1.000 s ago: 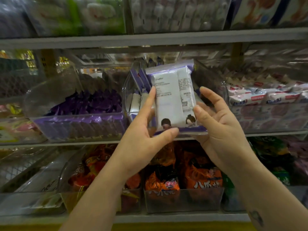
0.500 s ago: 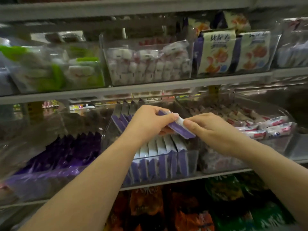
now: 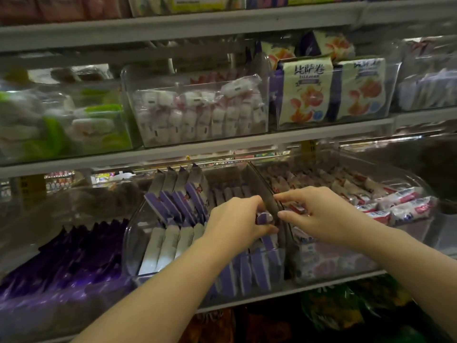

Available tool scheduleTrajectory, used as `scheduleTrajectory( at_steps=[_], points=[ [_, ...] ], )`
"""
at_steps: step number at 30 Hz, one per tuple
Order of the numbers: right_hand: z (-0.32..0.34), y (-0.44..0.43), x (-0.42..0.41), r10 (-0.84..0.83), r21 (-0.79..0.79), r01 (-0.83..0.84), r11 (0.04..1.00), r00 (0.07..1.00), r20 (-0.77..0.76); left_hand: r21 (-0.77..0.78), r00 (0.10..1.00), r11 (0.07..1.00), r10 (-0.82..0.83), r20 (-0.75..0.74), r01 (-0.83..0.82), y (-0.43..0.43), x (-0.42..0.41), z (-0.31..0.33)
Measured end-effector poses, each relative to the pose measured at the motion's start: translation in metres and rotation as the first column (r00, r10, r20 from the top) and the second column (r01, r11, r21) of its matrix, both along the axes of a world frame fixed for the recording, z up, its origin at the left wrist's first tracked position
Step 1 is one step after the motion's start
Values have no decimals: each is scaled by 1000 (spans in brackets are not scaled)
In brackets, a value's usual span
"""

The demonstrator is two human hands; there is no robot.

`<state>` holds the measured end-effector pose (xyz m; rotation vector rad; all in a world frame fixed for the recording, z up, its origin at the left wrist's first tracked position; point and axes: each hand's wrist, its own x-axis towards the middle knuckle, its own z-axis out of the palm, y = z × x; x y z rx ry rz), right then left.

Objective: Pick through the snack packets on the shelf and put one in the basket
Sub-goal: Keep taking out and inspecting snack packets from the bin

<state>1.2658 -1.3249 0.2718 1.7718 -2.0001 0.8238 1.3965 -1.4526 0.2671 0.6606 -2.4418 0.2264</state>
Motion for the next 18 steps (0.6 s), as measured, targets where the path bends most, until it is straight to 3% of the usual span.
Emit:
scheduleTrajectory(
  at_steps=[3,6,10,15,18],
  points=[
    [-2,-2,-2,24,-31,-24,999,1000,10,68,992,994,-90,86,84,-6,5,-2],
    [-5,-3,-4,43,-48,-42,998,998,35,233,960,956,-219,173,176,-11,9,-3],
    [-8,-3,-3,36,-55,-33,998,999,38,334,903,927,-284,323,172,-18,19,-8],
    [-8,-3,2,10,-67,-8,998,1000,27,296,872,940,-285,399,172,-17,20,-9],
    [5,-8,10,-43,-90,35,995,995,-88,221,887,947,-299,351,232,-16,27,-3]
  ],
)
